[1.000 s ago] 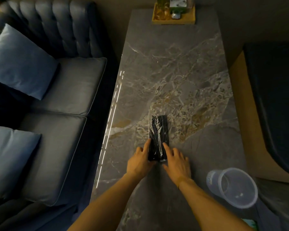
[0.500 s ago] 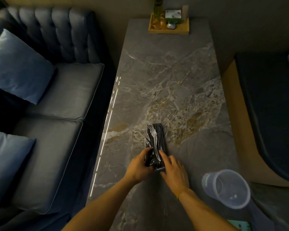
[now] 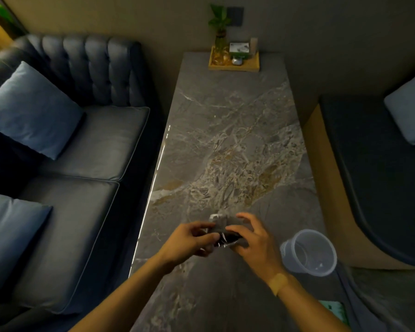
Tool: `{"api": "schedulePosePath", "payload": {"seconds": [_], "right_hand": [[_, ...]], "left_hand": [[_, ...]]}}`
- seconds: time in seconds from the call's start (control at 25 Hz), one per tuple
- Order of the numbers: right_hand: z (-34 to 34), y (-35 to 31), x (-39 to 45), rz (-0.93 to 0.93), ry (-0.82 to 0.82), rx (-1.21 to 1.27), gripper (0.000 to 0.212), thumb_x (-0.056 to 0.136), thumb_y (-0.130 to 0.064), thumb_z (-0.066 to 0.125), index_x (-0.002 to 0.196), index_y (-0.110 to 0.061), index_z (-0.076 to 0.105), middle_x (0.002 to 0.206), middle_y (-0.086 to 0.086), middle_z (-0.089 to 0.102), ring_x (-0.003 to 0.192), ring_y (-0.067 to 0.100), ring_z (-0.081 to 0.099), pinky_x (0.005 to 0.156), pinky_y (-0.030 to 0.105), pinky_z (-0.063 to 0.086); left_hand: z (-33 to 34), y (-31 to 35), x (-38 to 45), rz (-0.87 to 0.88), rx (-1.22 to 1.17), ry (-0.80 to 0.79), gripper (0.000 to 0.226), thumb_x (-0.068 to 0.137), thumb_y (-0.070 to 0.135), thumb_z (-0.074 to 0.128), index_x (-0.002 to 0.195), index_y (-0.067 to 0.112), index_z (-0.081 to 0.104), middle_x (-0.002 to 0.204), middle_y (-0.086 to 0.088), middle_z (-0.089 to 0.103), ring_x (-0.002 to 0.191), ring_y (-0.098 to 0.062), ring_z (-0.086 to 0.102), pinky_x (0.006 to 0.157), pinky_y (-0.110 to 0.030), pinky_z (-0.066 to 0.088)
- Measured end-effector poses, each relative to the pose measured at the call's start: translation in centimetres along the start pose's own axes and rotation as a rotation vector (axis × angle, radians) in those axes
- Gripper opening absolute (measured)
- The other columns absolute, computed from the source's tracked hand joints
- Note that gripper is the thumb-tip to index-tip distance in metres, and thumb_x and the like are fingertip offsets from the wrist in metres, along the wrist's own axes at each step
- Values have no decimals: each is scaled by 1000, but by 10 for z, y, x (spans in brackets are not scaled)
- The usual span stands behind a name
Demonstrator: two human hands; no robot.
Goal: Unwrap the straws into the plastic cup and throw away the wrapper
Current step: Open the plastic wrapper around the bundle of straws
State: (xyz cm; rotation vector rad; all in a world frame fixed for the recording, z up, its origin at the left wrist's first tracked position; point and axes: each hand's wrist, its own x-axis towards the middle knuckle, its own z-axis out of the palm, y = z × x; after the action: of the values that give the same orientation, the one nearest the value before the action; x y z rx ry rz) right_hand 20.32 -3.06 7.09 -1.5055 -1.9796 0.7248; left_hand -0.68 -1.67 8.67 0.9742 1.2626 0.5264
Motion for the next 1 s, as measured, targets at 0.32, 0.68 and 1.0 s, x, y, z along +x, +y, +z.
{"api": "schedulePosePath", "payload": {"seconds": [0.32,0.68,1.0], "right_hand": [[-35,-22,-9,288,-241,553,26,75,-23,80,95,-35,70,95,-8,73,93,4,67,80,21,55],[38,21,-43,678,-335,728,29,84,-17,72,111,-17,65,107,4,73,91,6,69,75,18,55],[82,46,-66,965,-372,763,35,79,-7,72,107,-26,64,105,5,74,99,24,69,88,48,56]], "left_hand": [[7,15,-38,202,9,34,46,79,65,61,95,24,75,75,-13,72,63,-24,70,57,-25,55],[22,-64,-21,310,431,180,45,93,37,55,132,56,42,131,17,47,101,2,57,79,-19,54],[27,-108,-3,314,1227,-112,89,77,49,71,151,36,21,160,2,20,139,-23,35,95,-42,49]]}}
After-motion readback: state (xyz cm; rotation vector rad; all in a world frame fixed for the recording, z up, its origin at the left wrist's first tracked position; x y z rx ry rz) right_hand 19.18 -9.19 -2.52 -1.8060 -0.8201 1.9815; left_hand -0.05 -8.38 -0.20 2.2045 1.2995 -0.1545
